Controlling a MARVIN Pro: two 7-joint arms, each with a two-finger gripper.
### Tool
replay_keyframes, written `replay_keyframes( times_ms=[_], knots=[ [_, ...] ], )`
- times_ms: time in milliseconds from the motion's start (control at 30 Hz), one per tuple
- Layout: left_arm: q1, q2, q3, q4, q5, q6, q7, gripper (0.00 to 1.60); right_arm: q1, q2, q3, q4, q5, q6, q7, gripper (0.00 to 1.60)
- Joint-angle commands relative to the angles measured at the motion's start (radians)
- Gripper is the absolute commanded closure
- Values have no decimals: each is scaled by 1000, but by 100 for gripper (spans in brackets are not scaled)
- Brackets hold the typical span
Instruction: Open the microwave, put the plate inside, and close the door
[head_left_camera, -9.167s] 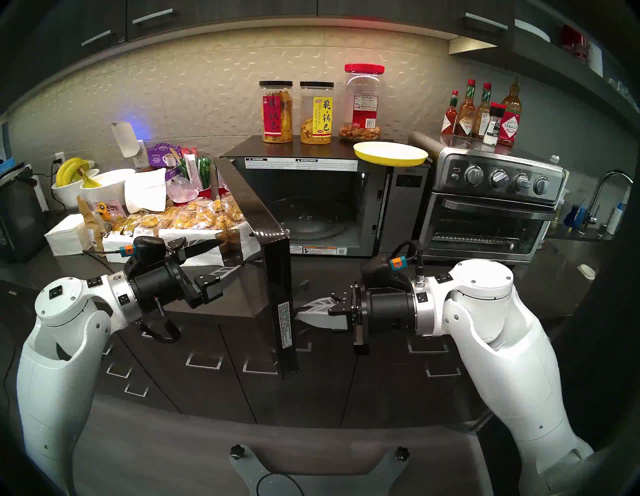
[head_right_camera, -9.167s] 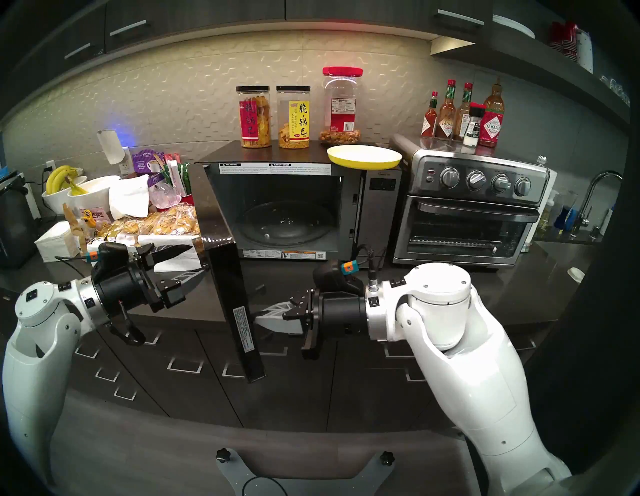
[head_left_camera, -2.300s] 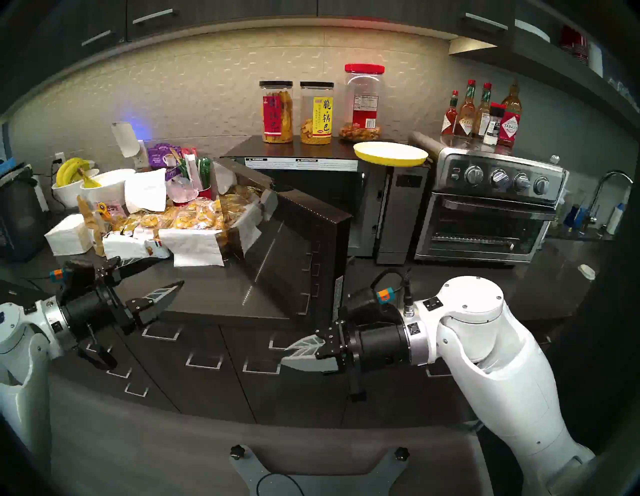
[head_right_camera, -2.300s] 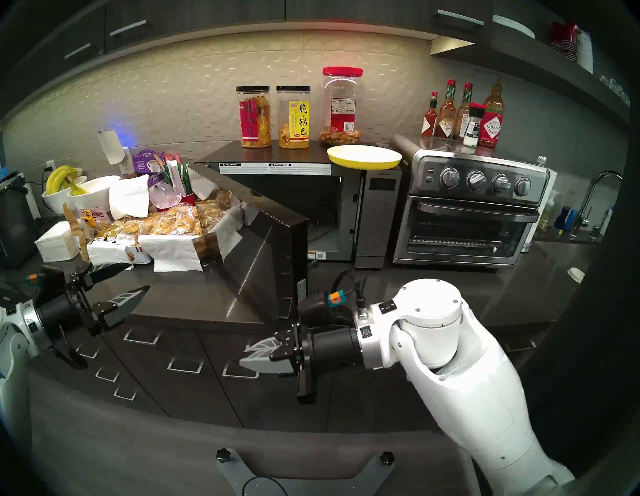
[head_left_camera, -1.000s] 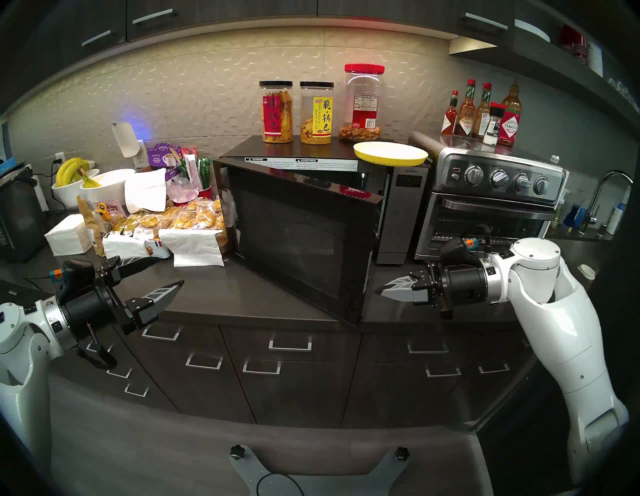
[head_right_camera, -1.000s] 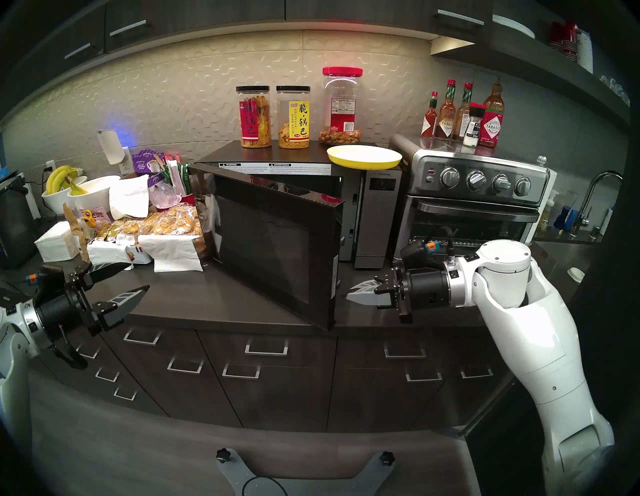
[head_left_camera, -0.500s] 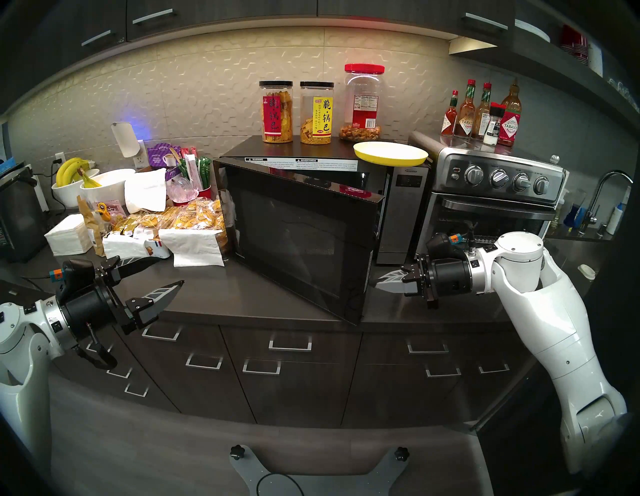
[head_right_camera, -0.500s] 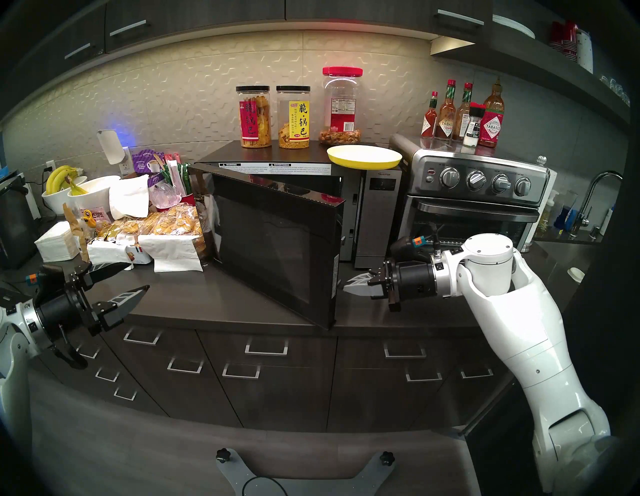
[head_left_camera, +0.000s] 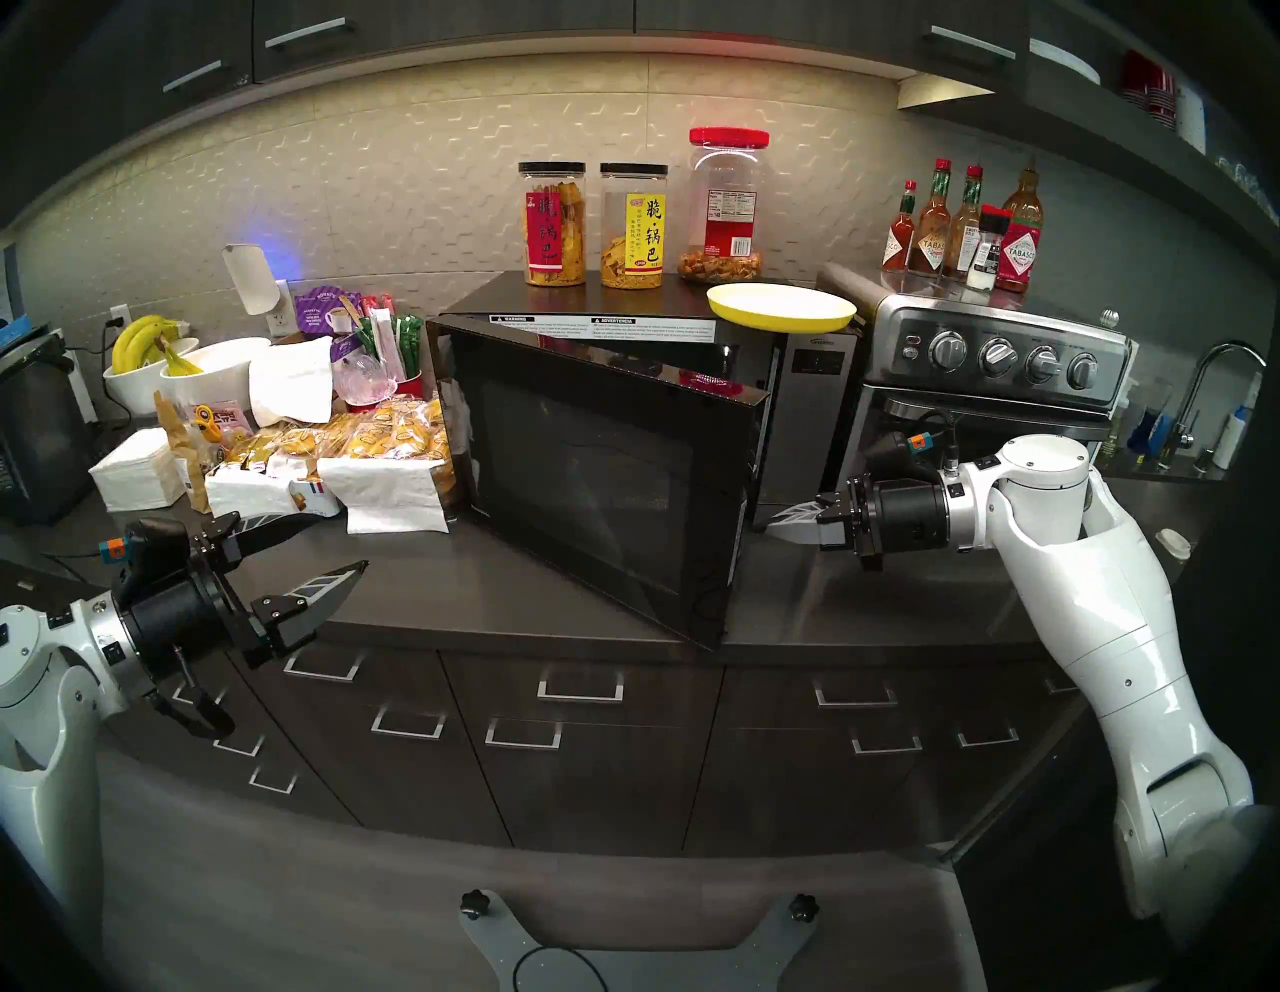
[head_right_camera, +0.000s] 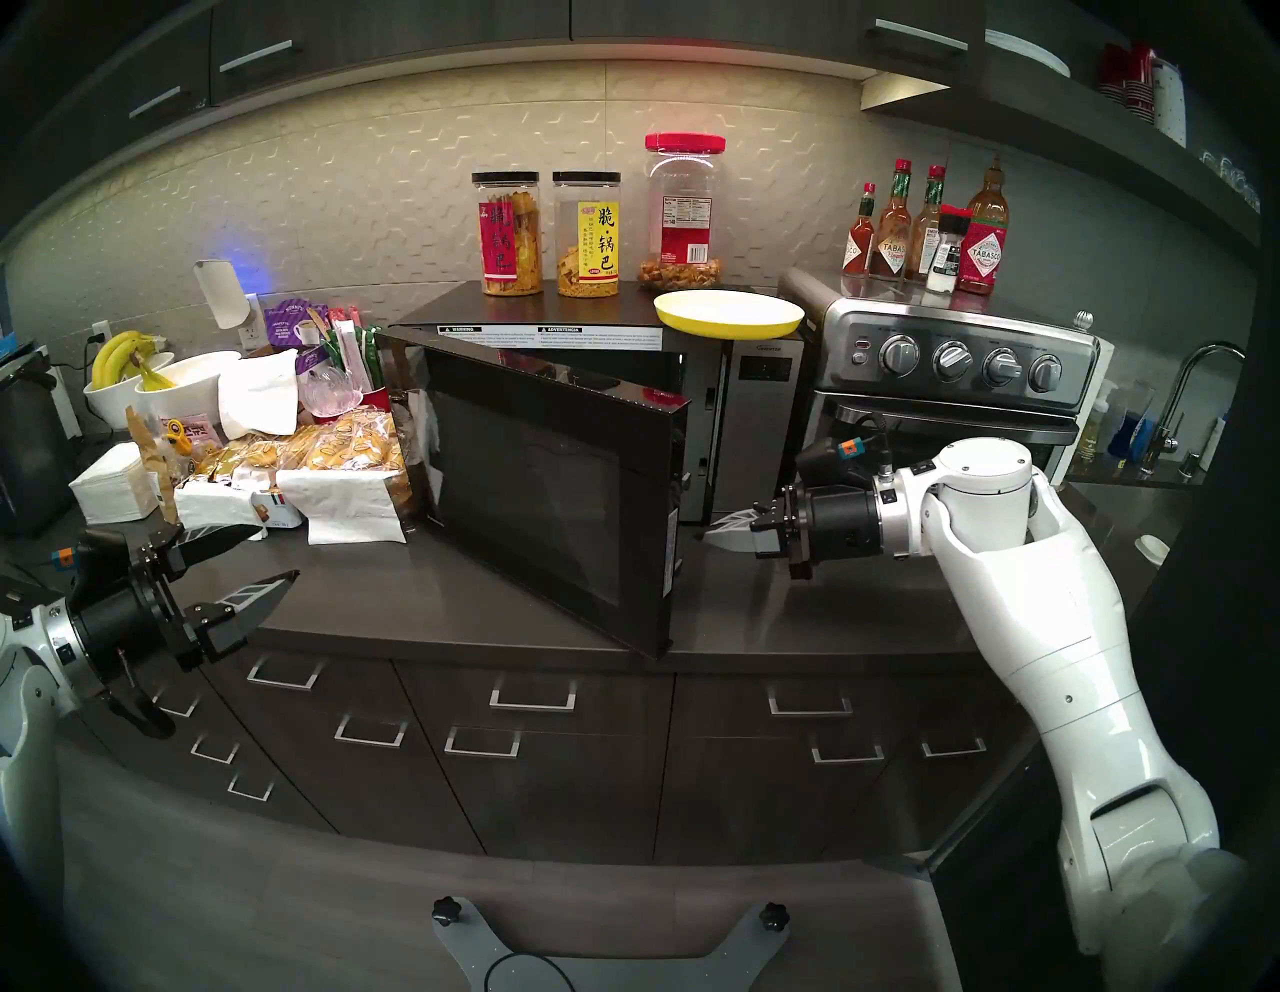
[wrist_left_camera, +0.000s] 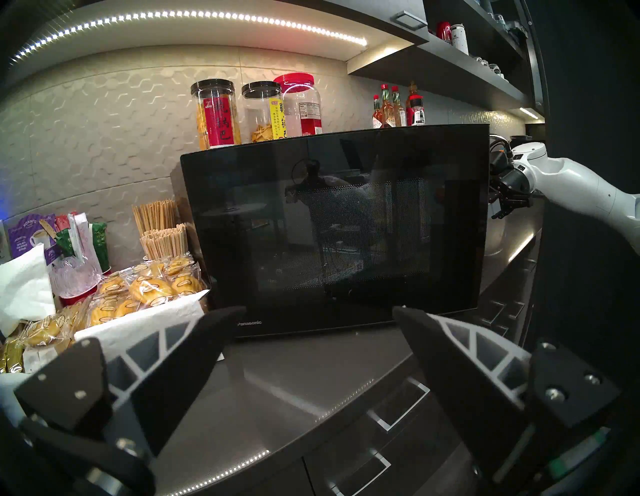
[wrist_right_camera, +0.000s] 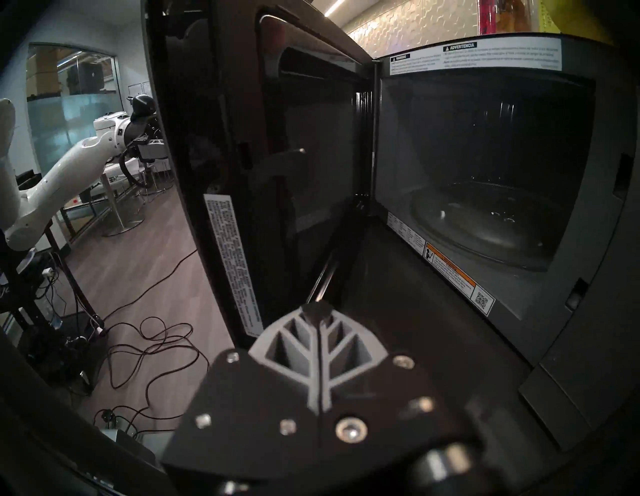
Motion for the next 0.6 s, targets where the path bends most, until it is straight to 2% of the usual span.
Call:
replay_keyframes(
  times_ms=[0,300,567],
  knots=[
    [1,2,-7,-7,-2,3,-2,0,1,-44,-21,-66,3,12,-22,160],
    [0,2,-6,-7,-1,2,-2,0,-34,-117,-77,-139,6,55,-86,160],
    [0,2,-6,-7,-1,2,-3,0,-127,-146,-126,-269,18,112,-134,160]
  ],
)
